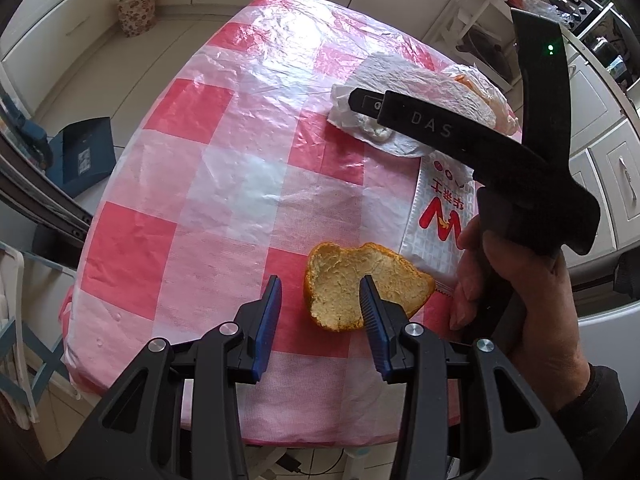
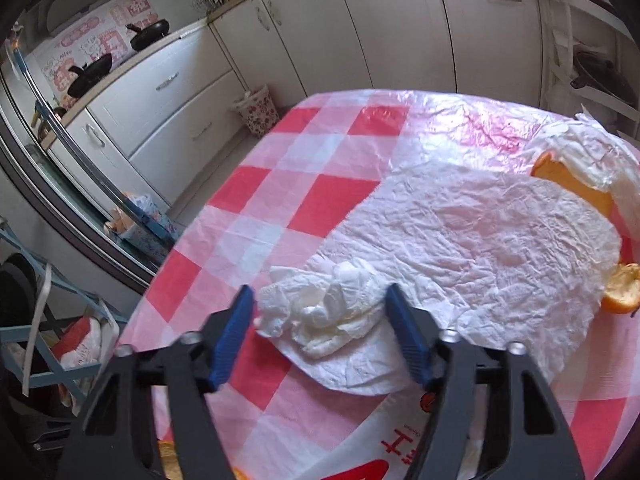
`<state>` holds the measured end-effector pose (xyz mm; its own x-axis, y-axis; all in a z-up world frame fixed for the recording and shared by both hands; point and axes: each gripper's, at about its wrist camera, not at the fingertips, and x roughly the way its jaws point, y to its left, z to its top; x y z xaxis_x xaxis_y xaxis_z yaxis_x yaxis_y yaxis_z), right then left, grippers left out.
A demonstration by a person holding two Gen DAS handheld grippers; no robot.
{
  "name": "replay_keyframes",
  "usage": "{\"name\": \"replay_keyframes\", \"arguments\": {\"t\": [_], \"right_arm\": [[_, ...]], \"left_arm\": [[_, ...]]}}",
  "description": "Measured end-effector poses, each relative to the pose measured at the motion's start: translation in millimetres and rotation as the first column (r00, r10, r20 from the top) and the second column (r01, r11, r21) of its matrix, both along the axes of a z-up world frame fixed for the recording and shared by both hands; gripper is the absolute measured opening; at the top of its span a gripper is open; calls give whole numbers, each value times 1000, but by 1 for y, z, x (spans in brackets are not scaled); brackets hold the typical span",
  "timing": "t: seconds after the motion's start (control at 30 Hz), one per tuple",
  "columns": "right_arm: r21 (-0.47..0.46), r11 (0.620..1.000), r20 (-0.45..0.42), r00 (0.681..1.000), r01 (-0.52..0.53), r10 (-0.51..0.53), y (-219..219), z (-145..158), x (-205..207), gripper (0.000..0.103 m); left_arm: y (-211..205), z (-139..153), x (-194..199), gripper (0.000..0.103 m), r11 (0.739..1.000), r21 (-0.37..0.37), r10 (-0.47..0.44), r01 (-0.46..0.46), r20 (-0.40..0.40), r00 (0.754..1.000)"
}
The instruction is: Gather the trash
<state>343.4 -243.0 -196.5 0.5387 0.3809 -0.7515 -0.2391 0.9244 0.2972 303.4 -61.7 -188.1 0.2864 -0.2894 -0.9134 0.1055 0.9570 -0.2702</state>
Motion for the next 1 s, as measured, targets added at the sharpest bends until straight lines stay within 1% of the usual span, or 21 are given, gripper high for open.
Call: {"name": "replay_keyframes", "arguments": {"t": [0.1,0.13,0.27,0.33,0.37,0.43,0.6,0.67,0.73,0.8,0.93,1.0], "right_arm": [[31,999,1,1000,10,-10,-7,3,1,19],[48,999,-3,1000,13,-13,-10,5,0,16],[105,994,15,1000,6,-8,-17,18,-6,13],[139,990,30,999,5,-10,-23,28,-12,12],[155,988,34,999,4,-9,-26,32,-14,12],[180,984,50,999,-1,-8,-33,44,-20,12],[187,982,85,996,-16,0,-52,69,-40,12],[171,985,91,996,-17,1,-64,76,-53,12],[150,989,84,996,-11,-2,-77,77,-66,12],[122,993,59,998,-2,-5,-91,72,-79,12],[56,998,-15,1000,16,-15,-113,49,-102,12],[40,999,-54,998,21,-18,-121,37,-111,12]], "left_arm": [[0,0,0,38,1000,4,1,-1,1,1000],[-1,0,0,38,1000,6,2,-2,1,1000],[-3,-1,0,37,1000,21,-1,1,5,1000],[-4,-1,0,30,1000,24,-3,3,6,1000],[-4,-1,0,28,1000,24,-2,2,5,1000],[-3,-1,-1,15,1000,26,-1,1,6,1000],[1,3,-3,6,1000,16,1,-1,25,1000],[2,5,-4,5,1000,9,0,-1,32,999],[3,5,-5,5,1000,6,3,-3,37,999],[5,5,-5,5,1000,-1,3,-3,30,1000],[6,1,-8,6,1000,6,25,-25,16,1000],[5,-2,-10,6,999,0,34,-34,5,999]]}}
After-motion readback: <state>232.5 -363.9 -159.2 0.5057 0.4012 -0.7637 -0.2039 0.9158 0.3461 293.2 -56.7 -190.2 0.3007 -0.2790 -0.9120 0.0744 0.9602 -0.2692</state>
